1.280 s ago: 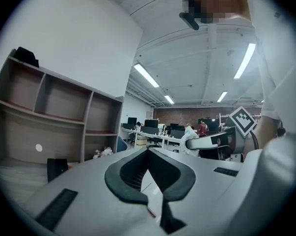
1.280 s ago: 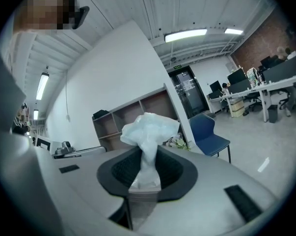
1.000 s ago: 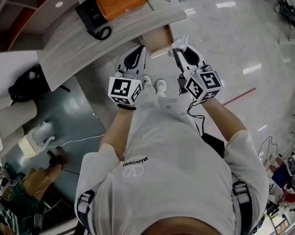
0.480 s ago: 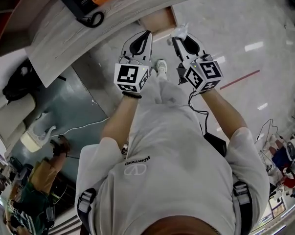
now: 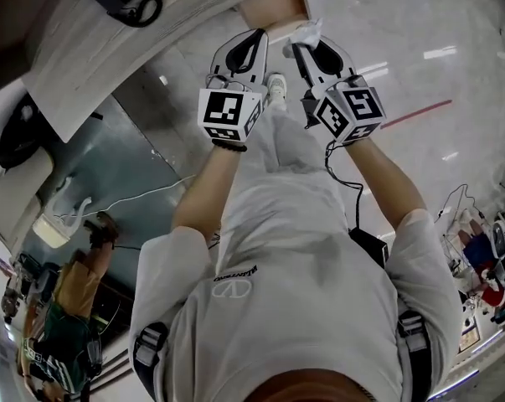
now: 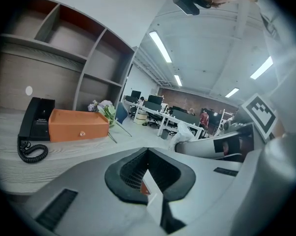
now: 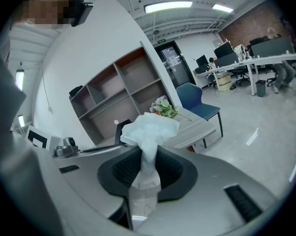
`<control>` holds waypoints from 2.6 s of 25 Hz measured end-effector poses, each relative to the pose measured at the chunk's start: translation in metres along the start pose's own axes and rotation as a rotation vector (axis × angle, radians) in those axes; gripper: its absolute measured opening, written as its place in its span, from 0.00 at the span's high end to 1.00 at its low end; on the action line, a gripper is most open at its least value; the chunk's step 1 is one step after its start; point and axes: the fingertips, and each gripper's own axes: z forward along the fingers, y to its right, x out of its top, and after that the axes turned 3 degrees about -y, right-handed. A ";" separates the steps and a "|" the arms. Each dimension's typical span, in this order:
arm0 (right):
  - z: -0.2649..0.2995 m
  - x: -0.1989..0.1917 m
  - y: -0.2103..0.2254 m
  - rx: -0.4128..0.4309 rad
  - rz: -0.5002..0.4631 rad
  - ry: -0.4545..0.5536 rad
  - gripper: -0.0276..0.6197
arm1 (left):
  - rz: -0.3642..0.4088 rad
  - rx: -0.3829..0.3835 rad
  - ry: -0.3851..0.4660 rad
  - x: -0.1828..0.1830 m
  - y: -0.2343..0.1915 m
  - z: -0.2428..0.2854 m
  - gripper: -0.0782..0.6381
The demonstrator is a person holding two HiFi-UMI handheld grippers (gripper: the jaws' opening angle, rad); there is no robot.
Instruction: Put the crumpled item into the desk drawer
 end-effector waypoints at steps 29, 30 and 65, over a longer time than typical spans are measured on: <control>0.070 -0.092 0.069 -0.035 0.026 -0.069 0.84 | -0.012 -0.007 -0.116 -0.125 -0.026 0.076 0.89; 0.072 -0.094 0.070 -0.030 0.022 -0.074 0.84 | -0.015 -0.006 -0.113 -0.127 -0.025 0.079 0.89; 0.143 -0.183 0.146 -0.083 0.031 -0.130 0.84 | -0.021 0.022 -0.165 -0.214 -0.063 0.146 0.89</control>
